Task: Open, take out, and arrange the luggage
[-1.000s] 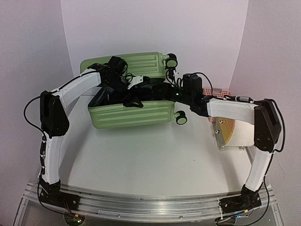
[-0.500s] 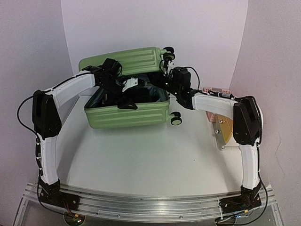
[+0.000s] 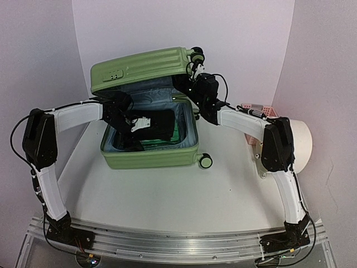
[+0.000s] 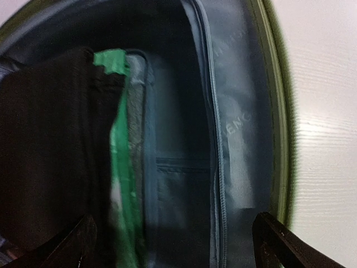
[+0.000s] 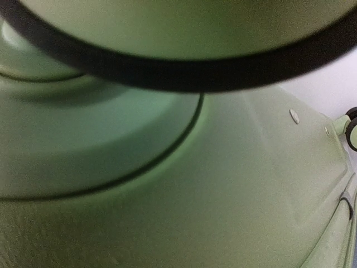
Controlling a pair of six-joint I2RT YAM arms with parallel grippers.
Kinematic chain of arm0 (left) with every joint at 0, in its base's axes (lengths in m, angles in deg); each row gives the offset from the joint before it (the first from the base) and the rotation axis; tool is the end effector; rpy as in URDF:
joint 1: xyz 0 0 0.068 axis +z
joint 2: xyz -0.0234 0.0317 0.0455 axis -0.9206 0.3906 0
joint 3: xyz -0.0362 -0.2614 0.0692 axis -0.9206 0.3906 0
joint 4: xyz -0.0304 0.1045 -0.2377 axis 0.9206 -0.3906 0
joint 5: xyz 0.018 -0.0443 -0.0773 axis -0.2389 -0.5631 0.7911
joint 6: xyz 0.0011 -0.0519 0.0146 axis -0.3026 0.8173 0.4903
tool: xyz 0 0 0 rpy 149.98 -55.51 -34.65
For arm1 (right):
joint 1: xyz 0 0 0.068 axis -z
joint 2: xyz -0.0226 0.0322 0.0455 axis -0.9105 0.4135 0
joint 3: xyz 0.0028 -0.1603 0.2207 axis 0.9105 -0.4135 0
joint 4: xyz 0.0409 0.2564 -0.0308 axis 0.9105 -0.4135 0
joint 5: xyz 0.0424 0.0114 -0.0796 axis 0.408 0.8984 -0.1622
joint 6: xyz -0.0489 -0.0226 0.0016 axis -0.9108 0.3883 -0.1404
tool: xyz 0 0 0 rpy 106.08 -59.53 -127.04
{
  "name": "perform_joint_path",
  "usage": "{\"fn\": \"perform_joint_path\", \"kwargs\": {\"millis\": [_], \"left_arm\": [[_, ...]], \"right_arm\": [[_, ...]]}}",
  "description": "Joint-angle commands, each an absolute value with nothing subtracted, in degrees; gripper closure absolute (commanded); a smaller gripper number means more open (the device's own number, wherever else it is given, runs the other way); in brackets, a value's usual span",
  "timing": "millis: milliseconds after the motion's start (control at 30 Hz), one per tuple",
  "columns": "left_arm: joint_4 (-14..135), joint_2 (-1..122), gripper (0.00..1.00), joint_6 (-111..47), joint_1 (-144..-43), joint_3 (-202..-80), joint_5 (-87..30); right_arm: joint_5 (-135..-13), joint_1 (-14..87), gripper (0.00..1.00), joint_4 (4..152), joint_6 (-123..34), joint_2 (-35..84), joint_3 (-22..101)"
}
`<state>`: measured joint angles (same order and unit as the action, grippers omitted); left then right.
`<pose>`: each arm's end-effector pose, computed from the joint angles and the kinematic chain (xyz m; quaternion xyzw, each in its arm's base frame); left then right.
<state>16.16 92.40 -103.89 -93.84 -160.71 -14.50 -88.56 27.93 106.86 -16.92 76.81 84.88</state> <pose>0.3588 -0.1965 0.2652 0.6874 0.6475 -0.0995 0.3135 0.4454 0.3383 0.3388 0.0285 0.6047 0.4375 0.6649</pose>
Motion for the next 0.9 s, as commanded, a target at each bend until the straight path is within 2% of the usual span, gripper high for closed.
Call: {"fn": "perform_joint_path", "kwargs": {"millis": [0, 200, 300, 500, 700, 800, 867], "left_arm": [[18.5, 91.2, 0.03, -105.0, -94.4, -154.7, -17.8], [23.3, 96.2, 0.03, -102.8, -95.5, -155.1, -21.4], [21.6, 97.9, 0.07, -101.7, -96.5, -157.5, -20.0], [10.0, 95.0, 0.08, -99.0, -97.0, -164.7, -2.8], [3.9, 95.7, 0.08, -92.4, -97.1, -179.9, 1.6], [2.3, 94.8, 0.08, -93.1, -99.4, -177.0, -1.9], [4.0, 93.3, 0.08, -94.2, -100.0, -168.8, -3.5]], "right_arm": [[-94.6, 29.4, 0.70, 118.8, -19.6, 79.1, 92.5], [-97.8, 30.2, 0.68, 124.8, -21.0, 83.9, 99.7], [-98.6, 30.5, 0.68, 125.3, -20.3, 84.0, 99.0], [-97.5, 30.6, 0.68, 126.0, -21.3, 82.3, 97.2], [-97.1, 30.5, 0.68, 126.1, -22.0, 81.6, 95.7], [-97.0, 30.6, 0.68, 126.1, -22.4, 81.2, 95.3], [-96.9, 30.6, 0.68, 126.3, -22.8, 80.9, 94.9]]}}
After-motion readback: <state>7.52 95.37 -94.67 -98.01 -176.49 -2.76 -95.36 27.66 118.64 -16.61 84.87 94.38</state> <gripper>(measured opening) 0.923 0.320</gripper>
